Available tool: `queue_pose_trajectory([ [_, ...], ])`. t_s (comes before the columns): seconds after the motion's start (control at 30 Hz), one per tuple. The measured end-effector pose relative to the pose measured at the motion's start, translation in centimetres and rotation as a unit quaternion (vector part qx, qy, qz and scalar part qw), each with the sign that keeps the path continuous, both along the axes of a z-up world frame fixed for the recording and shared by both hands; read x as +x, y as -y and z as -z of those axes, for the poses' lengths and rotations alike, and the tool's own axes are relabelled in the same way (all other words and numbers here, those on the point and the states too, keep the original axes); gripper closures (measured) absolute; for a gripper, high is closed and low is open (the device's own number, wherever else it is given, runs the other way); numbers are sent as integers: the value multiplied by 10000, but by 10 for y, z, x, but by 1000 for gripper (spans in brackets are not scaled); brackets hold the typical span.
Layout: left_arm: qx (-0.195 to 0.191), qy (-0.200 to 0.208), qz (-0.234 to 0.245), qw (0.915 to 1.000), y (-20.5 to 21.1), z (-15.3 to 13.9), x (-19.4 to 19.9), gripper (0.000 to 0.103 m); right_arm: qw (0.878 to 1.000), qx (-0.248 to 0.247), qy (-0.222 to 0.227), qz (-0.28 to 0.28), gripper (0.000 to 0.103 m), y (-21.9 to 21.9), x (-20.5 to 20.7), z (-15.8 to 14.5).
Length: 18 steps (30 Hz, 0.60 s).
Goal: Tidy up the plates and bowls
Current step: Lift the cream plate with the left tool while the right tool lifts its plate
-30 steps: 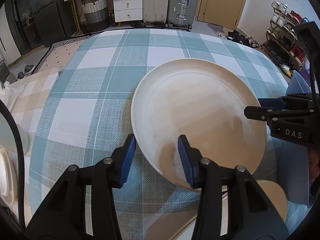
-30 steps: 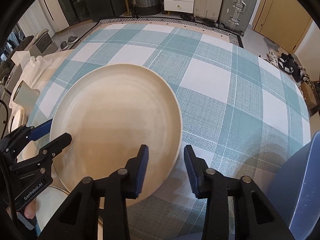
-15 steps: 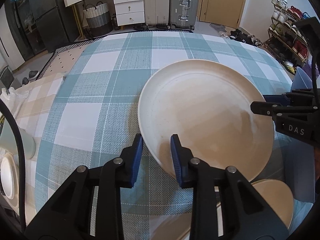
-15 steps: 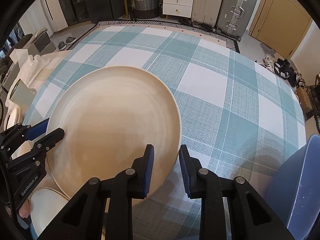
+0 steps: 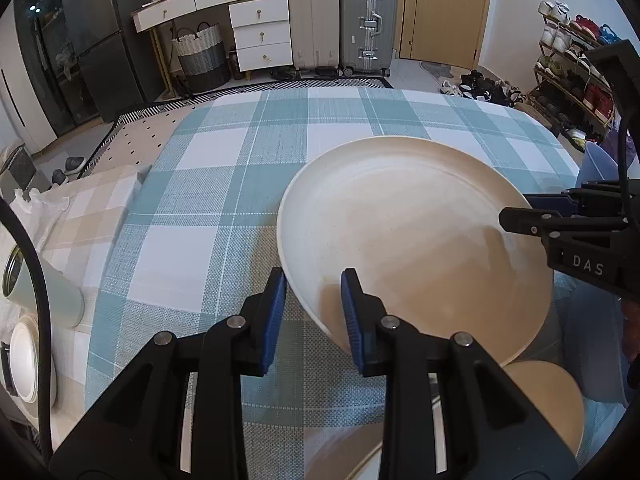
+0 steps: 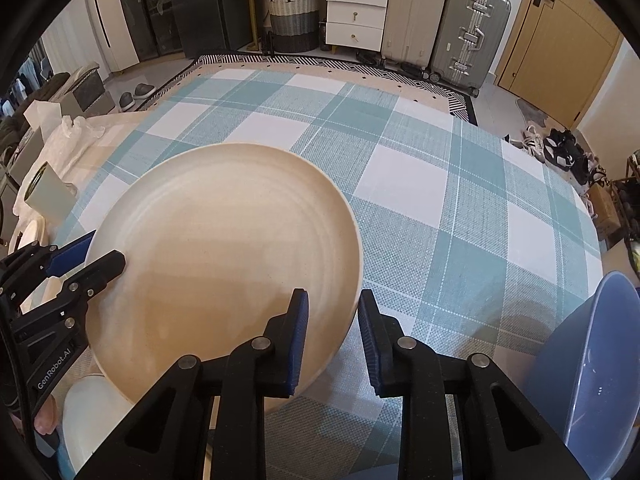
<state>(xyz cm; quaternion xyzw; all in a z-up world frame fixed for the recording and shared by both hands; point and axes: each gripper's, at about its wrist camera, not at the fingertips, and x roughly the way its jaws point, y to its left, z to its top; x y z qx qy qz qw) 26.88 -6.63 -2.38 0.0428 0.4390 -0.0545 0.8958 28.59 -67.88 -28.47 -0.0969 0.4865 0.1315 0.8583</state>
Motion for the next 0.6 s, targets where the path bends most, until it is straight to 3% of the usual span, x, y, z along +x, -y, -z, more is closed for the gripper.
queue_pose_trajectory([
  [0.6, -40, 504, -101, 9987, -5, -52, -44, 78, 9981, 45, 602, -94, 77, -4, -41, -44],
])
